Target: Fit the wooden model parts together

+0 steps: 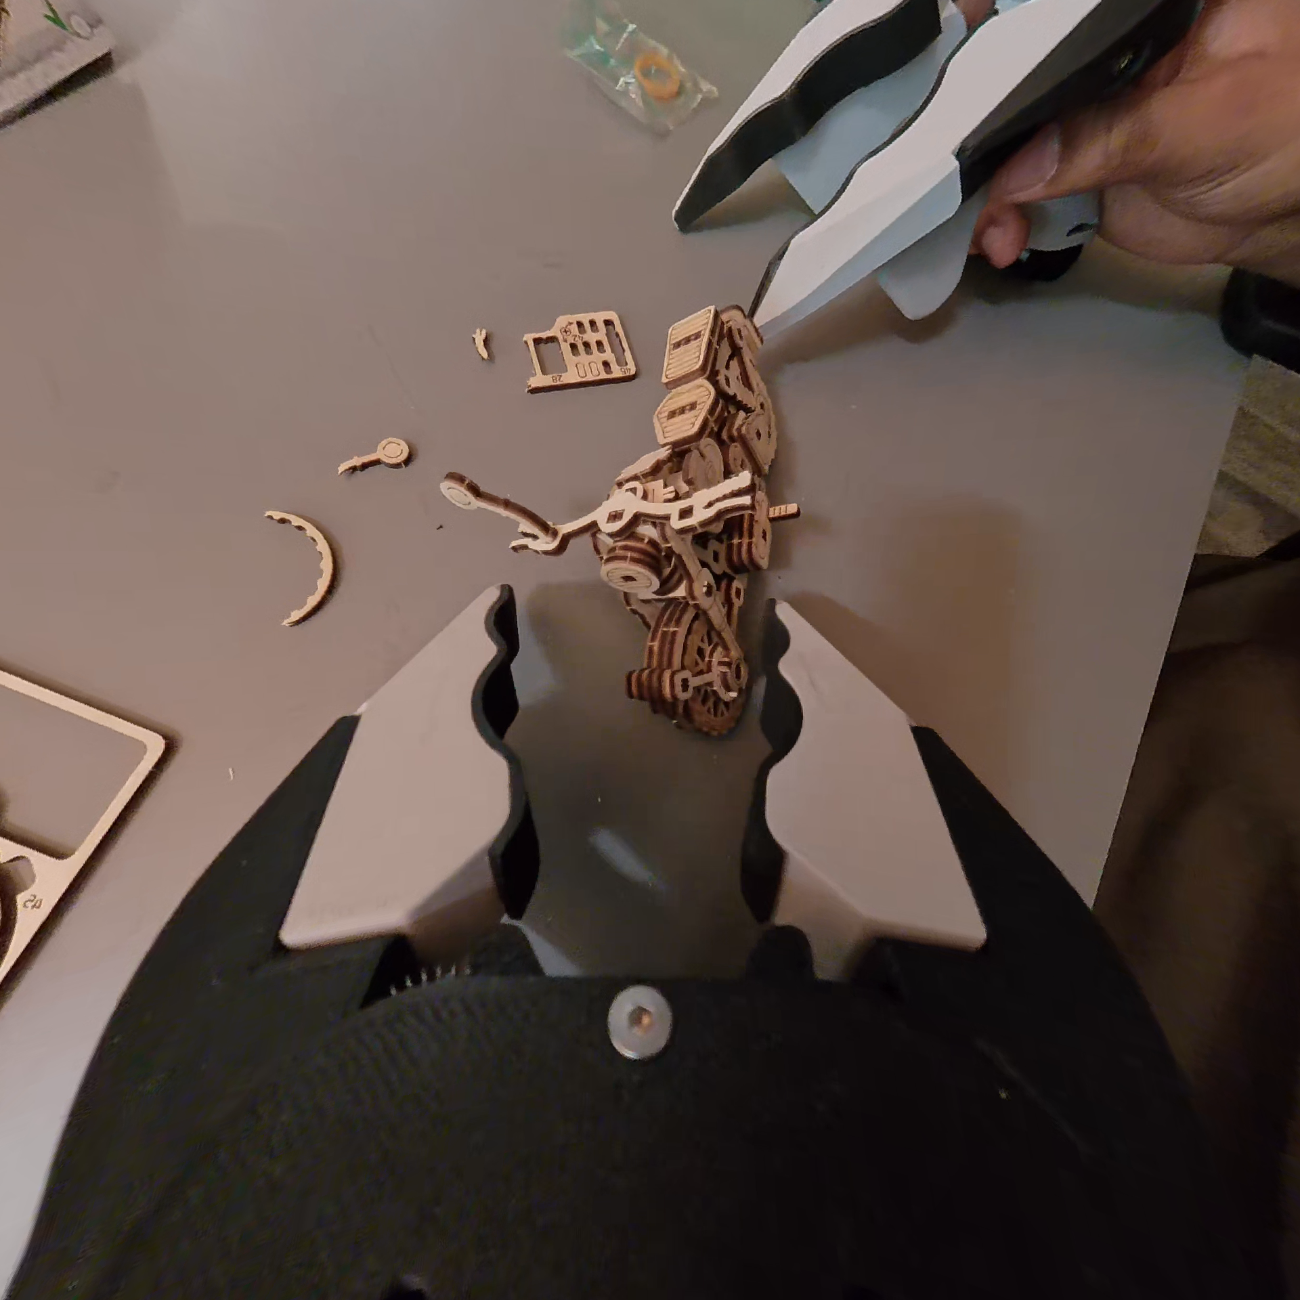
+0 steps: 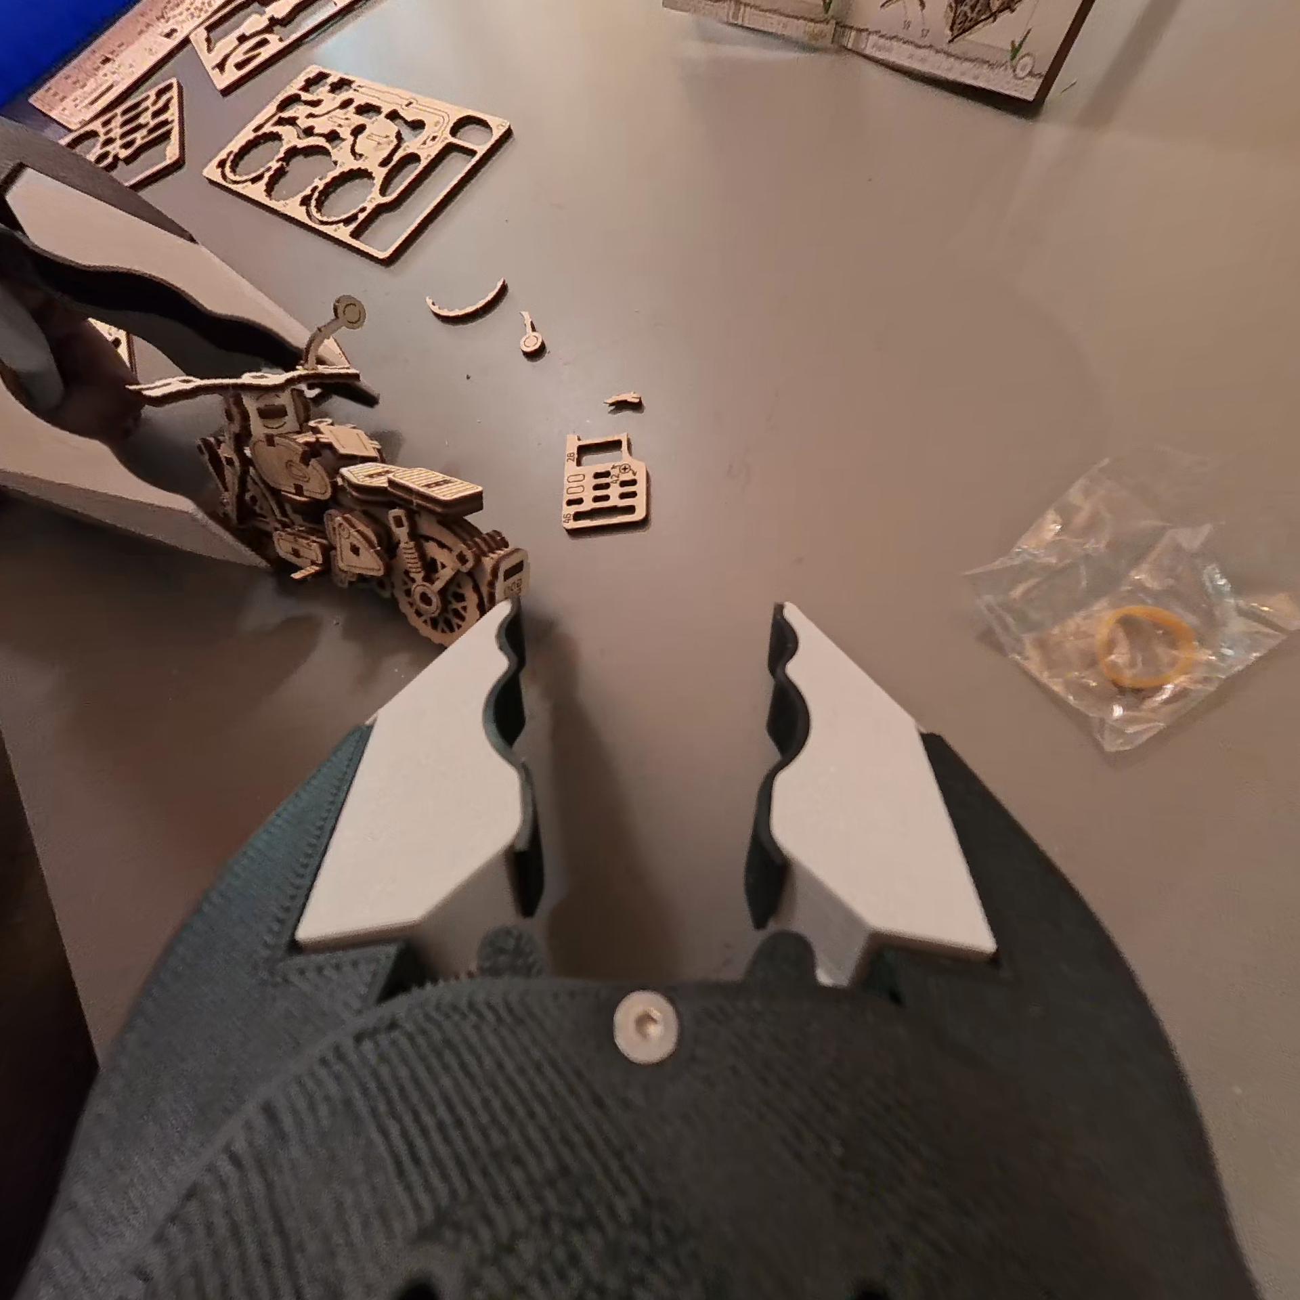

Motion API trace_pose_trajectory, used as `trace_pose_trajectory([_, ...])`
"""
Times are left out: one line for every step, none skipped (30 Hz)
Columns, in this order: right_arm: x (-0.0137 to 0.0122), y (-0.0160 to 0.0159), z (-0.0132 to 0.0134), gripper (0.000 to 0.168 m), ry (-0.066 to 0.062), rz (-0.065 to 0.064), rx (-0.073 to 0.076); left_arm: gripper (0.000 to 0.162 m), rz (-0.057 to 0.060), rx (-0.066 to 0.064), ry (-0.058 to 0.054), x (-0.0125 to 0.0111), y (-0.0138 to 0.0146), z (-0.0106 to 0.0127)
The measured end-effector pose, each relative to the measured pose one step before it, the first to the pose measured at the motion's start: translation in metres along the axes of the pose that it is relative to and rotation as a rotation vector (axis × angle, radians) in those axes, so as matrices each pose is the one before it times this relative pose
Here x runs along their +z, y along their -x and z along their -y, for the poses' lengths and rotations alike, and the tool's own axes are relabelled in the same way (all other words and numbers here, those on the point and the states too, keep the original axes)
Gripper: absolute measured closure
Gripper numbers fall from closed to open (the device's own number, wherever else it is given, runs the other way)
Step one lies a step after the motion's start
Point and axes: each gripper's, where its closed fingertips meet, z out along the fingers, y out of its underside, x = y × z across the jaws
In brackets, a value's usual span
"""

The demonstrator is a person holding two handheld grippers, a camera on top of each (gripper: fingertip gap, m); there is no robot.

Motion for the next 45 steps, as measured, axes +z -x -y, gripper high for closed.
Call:
trace_pose_trajectory([-0.00006, -0.00014, 0.00003, 0.099, 0.0001, 0.0005, 0.0014, 0.093, 0.0029, 0.0015, 0.0003, 0.00001, 0.00015, -0.00008])
trace_pose_trajectory([0.00007, -0.00011, -0.00002, 0.099, 0.0003, 0.0004, 0.0018, 0.092, 0.0005, 0.0016, 0.0009, 0.00009, -0.00007, -0.00005])
trace_pose_trajectory([0.00019, -0.00029, -0.00007, 0.099, 0.0008, -0.0006, 0.0026, 0.091, 0.0014, 0.0004, 0.0011, 0.00009, 0.00008, -0.00018])
trace_pose_trajectory([0.00007, -0.00032, 0.00001, 0.099, 0.0006, -0.0003, 0.0029, 0.09, 0.0015, -0.0002, 0.0006, 0.00008, 0.00026, -0.0001])
trace_pose_trajectory([0.00001, -0.00015, 0.0001, 0.099, -0.0007, 0.0016, 0.0025, 0.09, -0.0007, 0.0, -0.0003, 0.00002, -0.0001, 0.00004])
trace_pose_trajectory([-0.00006, -0.00019, 0.00016, 0.099, -0.0006, 0.001, 0.0027, 0.09, -0.0003, -0.0013, -0.0001, -0.00008, 0.00017, -0.00001])
trace_pose_trajectory([-0.00007, -0.0001, 0.00013, 0.099, -0.0007, 0.0011, 0.0025, 0.089, 0.0013, -0.0035, -0.0005, -0.00003, 0.00048, -0.00002])
trace_pose_trajectory([-0.00007, -0.00014, 0.00013, 0.099, -0.0006, 0.001, 0.0021, 0.089, -0.0018, -0.0049, -0.0012, -0.00013, 0.00036, 0.00018])
trace_pose_trajectory([-0.00008, -0.00018, 0.00012, 0.099, -0.0006, 0.0008, 0.0019, 0.089, -0.0036, -0.0074, -0.0015, -0.00019, 0.00034, 0.00011])
trace_pose_trajectory([0.00004, -0.00013, 0.00004, 0.099, -0.0005, 0.0007, 0.0015, 0.088, -0.0012, -0.011, -0.0026, -0.00019, 0.001, 0.00033])
trace_pose_trajectory([-0.00004, -0.00004, 0.00005, 0.099, -0.0003, 0.0007, 0.0009, 0.088, -0.0033, -0.0123, -0.0038, -0.00043, 0.00088, 0.00045])
trace_pose_trajectory([0.00001, 0.0001, 0.00002, 0.099, -0.0001, 0.0005, 0.0004, 0.088, -0.0069, -0.0123, -0.0039, -0.00048, 0.00055, 0.00037])
trace_pose_trajectory([-0.00007, -0.00001, -0.00004, 0.1, -0.0001, 0.0003, -0.0003, 0.089, -0.0044, -0.0139, -0.004, -0.00036, 0.00086, 0.00041])
trace_pose_trajectory([0.00001, -0.00003, 0.0001, 0.1, 0.0, -0.001, -0.0006, 0.088, -0.0036, -0.0135, -0.0045, -0.00051, 0.00101, 0.00051])
trace_pose_trajectory([-0.00001, -0.00026, -0.00004, 0.101, 0.0, -0.0022, -0.0006, 0.088, -0.0058, -0.0112, -0.0043, -0.00044, 0.00056, 0.0005])
trace_pose_trajectory([0.00006, -0.00007, -0.00003, 0.102, 0.0, -0.0016, -0.0009, 0.088, -0.0032, -0.0098, -0.0034, -0.0003, 0.00066, 0.00034])
trace_pose_trajectory([0.00004, -0.00002, -0.00006, 0.102, 0.0003, -0.0011, -0.0011, 0.088, -0.0008, -0.0074, -0.0026, -0.00027, 0.00062, 0.00027])
trace_pose_trajectory([0.00015, -0.0001, -0.00012, 0.103, 0.0008, -0.0012, -0.0008, 0.088, -0.0012, -0.0039, -0.0014, -0.00021, 0.00033, 0.00019])
trace_pose_trajectory([0.00003, -0.00004, -0.00006, 0.103, 0.0006, -0.0009, -0.0006, 0.088, 0.0008, -0.0017, -0.0003, 0.00003, 0.00023, 0.0])
trace_pose_trajectory([0.00001, -0.00006, 0.00002, 0.103, -0.0001, -0.0003, -0.0002, 0.088, 0.0037, -0.0003, 0.0004, 0.00008, 0.00046, 0.00002])
trace_pose_trajectory([0.00004, -0.00003, 0.00009, 0.103, -0.0004, 0.0001, 0.0007, 0.088, 0.0049, 0.0008, 0.0013, 0.00012, 0.00051, -0.00022])
trace_pose_trajectory([-0.0001, -0.00019, 0.00005, 0.103, -0.0003, 0.0, 0.0021, 0.088, 0.0089, -0.0012, 0.0017, 0.00016, 0.00111, -0.00016])
trace_pose_trajectory([0.00001, -0.00043, 0.00012, 0.104, -0.0006, -0.0005, 0.0038, 0.087, 0.0121, -0.0054, 0.0017, 0.00015, 0.00196, -0.00021])
trace_pose_trajectory([-0.00016, -0.00087, 0.00016, 0.106, -0.001, -0.0014, 0.0061, 0.086, 0.006, -0.0065, 0.0001, 0.00007, 0.00138, -0.00004])
trace_pose_trajectory([0.0, -0.00136, 0.00017, 0.108, -0.0007, -0.0029, 0.0093, 0.086, 0.0019, -0.0077, -0.0018, -0.00023, 0.00092, 0.00021])
trace_pose_trajectory([-0.00009, -0.00095, 0.00024, 0.111, -0.0013, 0.0009, 0.0111, 0.086, -0.0018, -0.0093, -0.0035, -0.00036, 0.00084, 0.00043])
trace_pose_trajectory([-0.00028, -0.0005, 0.00045, 0.114, -0.0026, 0.0057, 0.0115, 0.086, -0.0041, -0.0114, -0.004, -0.00041, 0.00066, 0.00042])
trace_pose_trajectory([-0.0003, -0.00072, 0.00041, 0.115, -0.0025, 0.0054, 0.0124, 0.086, -0.0065, -0.0129, -0.0039, -0.00028, 0.00065, 0.00044])
trace_pose_trajectory([-0.00026, -0.00077, 0.00033, 0.117, -0.0026, 0.0043, 0.0128, 0.086, -0.0096, -0.0141, -0.0036, -0.00043, 0.00032, 0.00042])
trace_pose_trajectory([-0.00033, -0.00053, 0.00062, 0.118, -0.0033, 0.0059, 0.0123, 0.086, -0.0098, -0.0152, -0.0034, -0.00033, 0.00052, 0.0004])
trace_pose_trajectory([-0.00028, -0.00039, 0.00072, 0.119, -0.0045, 0.0062, 0.0111, 0.086, -0.0115, -0.015, -0.0031, -0.00038, 0.00028, 0.00041])
trace_pose_trajectory([-0.0004, -0.00023, 0.00106, 0.12, -0.0058, 0.0063, 0.0093, 0.086, -0.0118, -0.0153, -0.0039, -0.00036, 0.0002, 0.00042])
trace_pose_trajectory([-0.00032, -0.00012, 0.00106, 0.12, -0.0063, 0.0056, 0.0079, 0.086, -0.0123, -0.0149, -0.0045, -0.00042, 0.00012, 0.00049])
trace_pose_trajectory([-0.00022, -0.00031, 0.0008, 0.121, -0.0048, 0.003, 0.0073, 0.086, -0.0112, -0.0148, -0.0045, -0.00051, 0.00023, 0.0006])
trace_pose_trajectory([-0.00002, -0.00036, 0.00057, 0.123, -0.0023, 0.0023, 0.0063, 0.086, -0.0108, -0.0136, -0.0037, -0.00043, 0.00011, 0.0004])
trace_pose_trajectory([0.00019, -0.00001, 0.00037, 0.123, -0.0014, 0.0032, 0.0048, 0.086, -0.0103, -0.01, -0.0026, -0.00018, -0.00019, 0.00034])
trace_pose_trajectory([0.0002, -0.00042, 0.00046, 0.124, -0.0011, 0.0001, 0.0044, 0.086, -0.0063, -0.0067, -0.0013, -0.00022, -0.00008, 0.00011])
trace_pose_trajectory([0.00033, -0.00081, 0.00021, 0.127, -0.0004, -0.0032, 0.0046, 0.086, -0.0047, -0.0023, -0.0005, 0.00002, -0.00033, 0.00006])
trace_pose_trajectory([0.00044, -0.00079, 0.00019, 0.132, 0.0005, -0.0035, 0.0046, 0.086, -0.0026, 0.0014, 0.0009, 0.0, -0.00059, -0.00013])
trace_pose_trajectory([0.00037, -0.00078, 0.00035, 0.135, -0.0005, -0.0039, 0.0053, 0.086, 0.0045, 0.0055, 0.0019, 0.00018, 0.00001, -0.0002])
trace_pose_trajectory([0.00052, -0.00013, 0.00084, 0.14, -0.0034, 0.0002, 0.006, 0.086, 0.0066, 0.0105, 0.0037, 0.00041, -0.00032, -0.00045])
trace_pose_trajectory([0.00076, 0.00096, 0.00151, 0.145, -0.0075, 0.0045, 0.009, 0.086, 0.0065, 0.0131, 0.0058, 0.00066, -0.0006, -0.00064])
trace_pose_trajectory([0.00111, 0.00126, 0.00127, 0.151, -0.0067, 0.0045, 0.0122, 0.086, 0.0058, 0.0127, 0.0064, 0.00066, -0.00069, -0.00077])
trace_pose_trajectory([0.00142, 0.00146, 0.00057, 0.156, -0.0013, 0.004, 0.0076, 0.086, 0.0051, 0.0095, 0.0064, 0.00065, -0.00041, -0.00069])
trace_pose_trajectory([0.00127, 0.00084, 0.00002, 0.161, 0.002, -0.0015, -0.0015, 0.086, 0.0033, 0.006, 0.0047, 0.00047, -0.00013, -0.00054])
